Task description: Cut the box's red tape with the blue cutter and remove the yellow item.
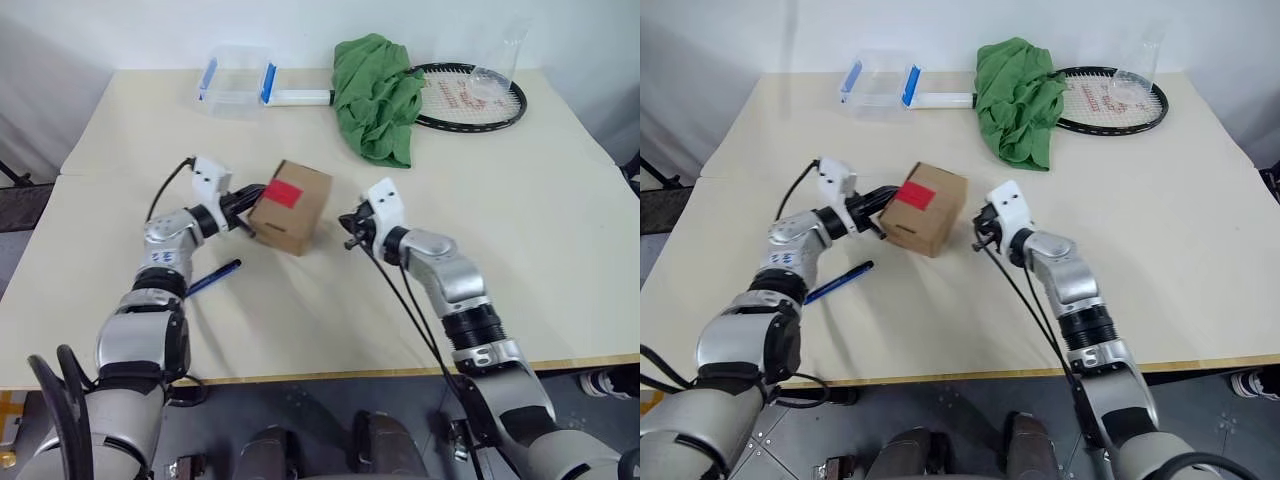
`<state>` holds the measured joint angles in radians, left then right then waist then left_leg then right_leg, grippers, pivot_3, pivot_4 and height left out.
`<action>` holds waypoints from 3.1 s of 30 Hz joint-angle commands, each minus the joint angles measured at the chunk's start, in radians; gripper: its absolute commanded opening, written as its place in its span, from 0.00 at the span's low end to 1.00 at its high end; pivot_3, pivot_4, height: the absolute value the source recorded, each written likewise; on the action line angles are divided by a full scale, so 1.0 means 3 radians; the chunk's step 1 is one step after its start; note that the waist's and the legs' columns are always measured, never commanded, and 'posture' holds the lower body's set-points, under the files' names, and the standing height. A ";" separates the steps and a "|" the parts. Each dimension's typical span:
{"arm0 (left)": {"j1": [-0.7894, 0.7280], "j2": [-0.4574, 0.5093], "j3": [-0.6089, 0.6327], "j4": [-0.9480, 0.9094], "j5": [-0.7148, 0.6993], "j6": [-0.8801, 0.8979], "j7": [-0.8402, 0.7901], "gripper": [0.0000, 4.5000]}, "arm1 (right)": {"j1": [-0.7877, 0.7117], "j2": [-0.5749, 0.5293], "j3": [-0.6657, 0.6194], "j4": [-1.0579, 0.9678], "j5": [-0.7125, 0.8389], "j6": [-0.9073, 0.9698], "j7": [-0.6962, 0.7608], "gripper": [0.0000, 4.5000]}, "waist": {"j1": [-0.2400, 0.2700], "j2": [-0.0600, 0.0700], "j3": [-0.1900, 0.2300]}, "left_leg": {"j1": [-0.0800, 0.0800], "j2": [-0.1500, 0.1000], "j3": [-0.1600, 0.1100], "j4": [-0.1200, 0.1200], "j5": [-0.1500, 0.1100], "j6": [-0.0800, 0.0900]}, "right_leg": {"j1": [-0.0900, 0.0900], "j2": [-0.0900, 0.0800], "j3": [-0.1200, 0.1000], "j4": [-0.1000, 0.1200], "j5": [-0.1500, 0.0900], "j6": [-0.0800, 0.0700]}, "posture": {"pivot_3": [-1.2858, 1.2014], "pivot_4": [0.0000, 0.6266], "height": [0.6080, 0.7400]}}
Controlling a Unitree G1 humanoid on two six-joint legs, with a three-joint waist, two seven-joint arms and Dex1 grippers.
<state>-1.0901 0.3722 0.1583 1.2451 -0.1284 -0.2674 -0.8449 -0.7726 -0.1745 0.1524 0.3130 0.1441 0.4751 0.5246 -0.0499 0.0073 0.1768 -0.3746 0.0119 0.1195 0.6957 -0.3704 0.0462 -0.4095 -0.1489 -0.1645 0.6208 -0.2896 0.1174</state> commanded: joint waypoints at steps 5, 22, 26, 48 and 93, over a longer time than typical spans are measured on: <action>-0.0169 -0.0217 -0.0083 0.0090 0.0129 -0.0135 -0.0223 0.00 | 0.0268 0.0044 0.0214 -0.1469 0.0396 0.0793 0.0290 0.00 | -0.0014 -0.0002 0.0001 | -0.0002 -0.0001 -0.0006 0.0000 0.0000 0.0000 | -0.0001 -0.0001 0.0000 0.0001 0.0000 0.0000 | 0.52 0.24 1.00; -0.0003 0.0058 0.0140 0.0121 0.0119 -0.0184 -0.0096 0.00 | 0.0408 -0.0622 -0.0069 -0.2878 0.0622 0.1936 0.0332 0.00 | 0.0066 -0.0017 0.0005 | -0.0007 -0.0001 -0.0002 0.0013 0.0000 0.0000 | -0.0003 -0.0001 0.0005 0.0001 0.0000 0.0000 | 0.52 0.24 1.00; 0.0036 0.0227 0.0192 0.0088 0.0102 -0.0207 -0.0123 0.00 | 0.0392 -0.0868 -0.0151 -0.2805 0.0743 0.1931 0.0412 0.00 | 0.0073 -0.0021 0.0005 | -0.0007 0.0000 0.0001 0.0012 0.0000 0.0000 | -0.0004 0.0000 0.0004 0.0000 0.0000 0.0000 | 0.52 0.24 1.00; 0.1252 0.0625 0.0006 -0.3407 -0.0729 0.3735 -0.0232 0.00 | -0.1555 -0.0668 -0.0084 0.2392 -0.0323 -0.1584 0.0544 0.00 | -0.0087 -0.0024 0.0007 | -0.0002 0.0007 -0.0009 0.0003 0.0000 -0.0001 | -0.0004 0.0000 0.0011 0.0007 0.0000 0.0000 | 0.52 0.24 1.00; 0.0638 -0.0343 -0.1218 -0.2455 -0.0217 0.2665 -0.0638 0.00 | 0.0929 -0.2016 -0.0290 -0.2495 0.0376 0.1433 0.2128 0.00 | 0.0187 -0.0025 0.0009 | -0.0015 -0.0002 -0.0015 0.0037 0.0005 -0.0004 | 0.0007 0.0001 0.0016 -0.0002 0.0000 0.0000 | 0.52 0.24 1.00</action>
<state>-0.8890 0.3424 -0.1388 0.5307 -0.1596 0.5789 -0.9398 -0.4797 -0.7818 0.1253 -0.3957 0.2394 0.9202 1.2246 0.0063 -0.0003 0.1795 -0.3792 0.0113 0.1154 0.7073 -0.3688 0.0450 -0.4073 -0.1487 -0.1595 0.6202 -0.2896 0.1174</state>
